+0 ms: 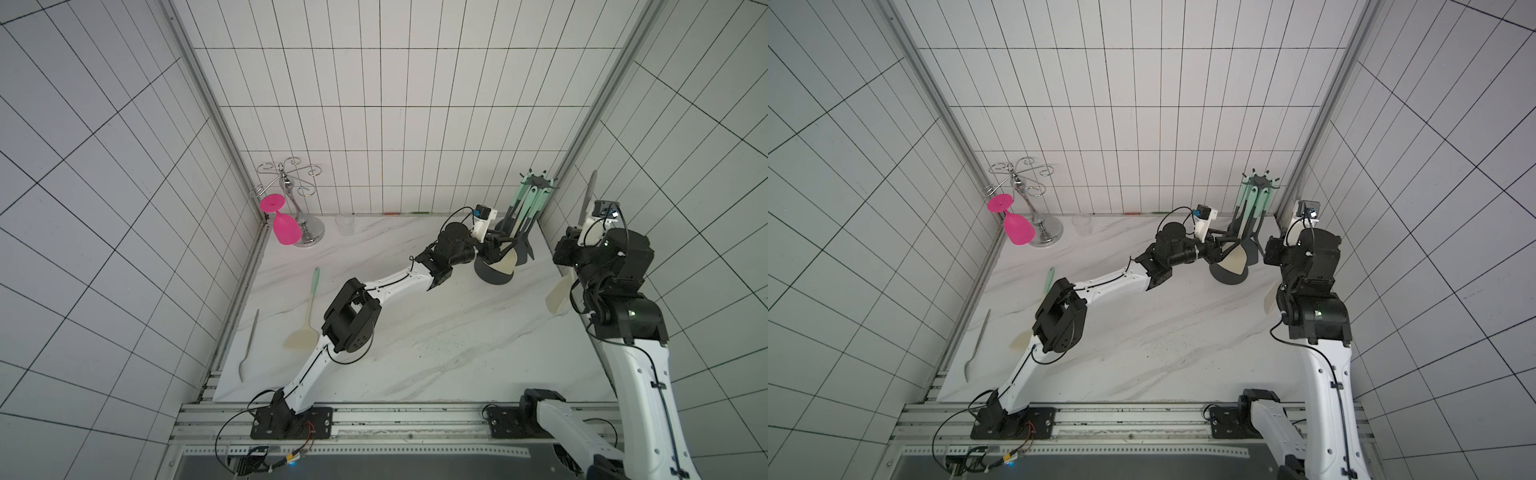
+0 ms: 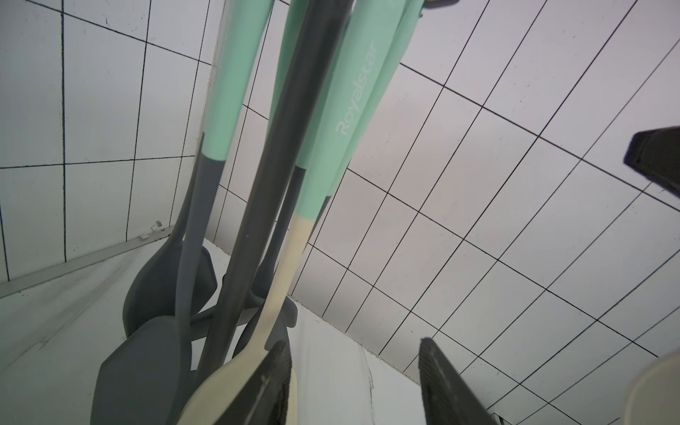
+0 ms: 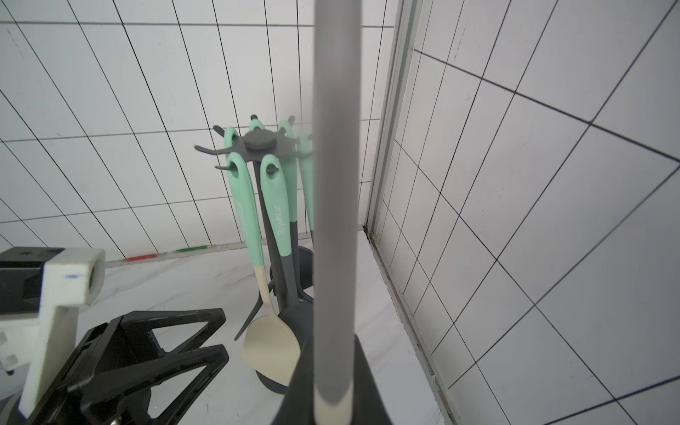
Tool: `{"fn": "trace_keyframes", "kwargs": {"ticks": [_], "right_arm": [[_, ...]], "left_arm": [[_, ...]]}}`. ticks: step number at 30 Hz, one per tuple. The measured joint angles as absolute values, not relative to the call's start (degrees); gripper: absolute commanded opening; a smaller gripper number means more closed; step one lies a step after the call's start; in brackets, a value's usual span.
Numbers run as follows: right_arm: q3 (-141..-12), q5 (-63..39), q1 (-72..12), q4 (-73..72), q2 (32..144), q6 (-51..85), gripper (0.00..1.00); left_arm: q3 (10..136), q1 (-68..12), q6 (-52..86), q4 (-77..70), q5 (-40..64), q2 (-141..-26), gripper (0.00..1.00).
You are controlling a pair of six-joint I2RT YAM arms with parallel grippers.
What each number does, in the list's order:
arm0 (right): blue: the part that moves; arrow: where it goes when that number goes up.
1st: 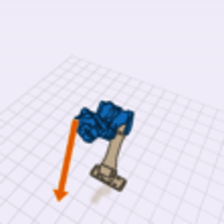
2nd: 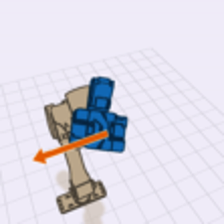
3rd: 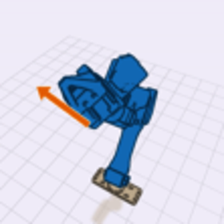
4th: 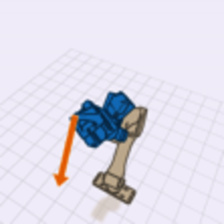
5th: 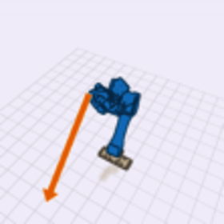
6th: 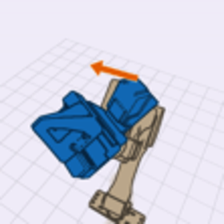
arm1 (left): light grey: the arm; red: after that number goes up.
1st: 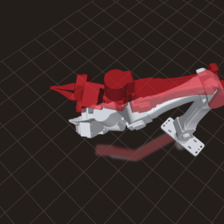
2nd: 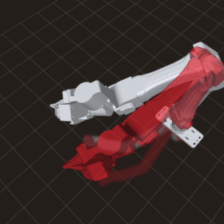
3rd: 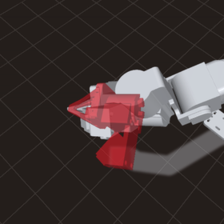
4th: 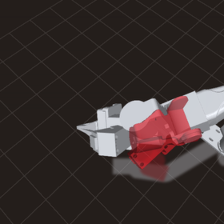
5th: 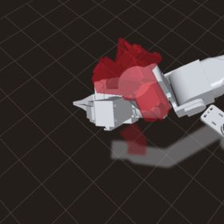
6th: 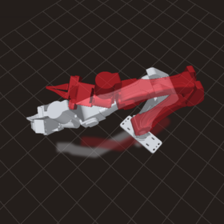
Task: Take the spatula off the kitchen utensil rack
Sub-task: Take off the spatula from the rack, then place the spatula at the center of the board.
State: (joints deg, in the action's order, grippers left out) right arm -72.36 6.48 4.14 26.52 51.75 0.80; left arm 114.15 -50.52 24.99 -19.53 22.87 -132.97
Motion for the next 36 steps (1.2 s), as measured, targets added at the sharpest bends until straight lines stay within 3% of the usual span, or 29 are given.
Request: {"fn": "trace_keyframes", "kwargs": {"ticks": [10,16,27,36], "right_arm": [[-60.5,-16.0,3.2,17.5,45.1,9.7,0.00],[-51.6,-26.9,-3.4,6.5,46.5,16.2,0.00],[-45.1,-24.9,-25.8,-10.0,62.2,16.8,0.00],[-46.0,-21.1,-41.8,-13.2,75.7,11.5,0.00]], "left_arm": [[87.6,-45.1,24.5,-14.2,24.3,-106.6,0.55],[69.4,-38.2,26.5,-9.3,23.7,-88.7,0.55],[56.9,-36.5,30.2,6.4,17.1,-66.8,0.58],[54.1,-34.7,36.5,7.4,14.8,-60.4,0.61]]}}
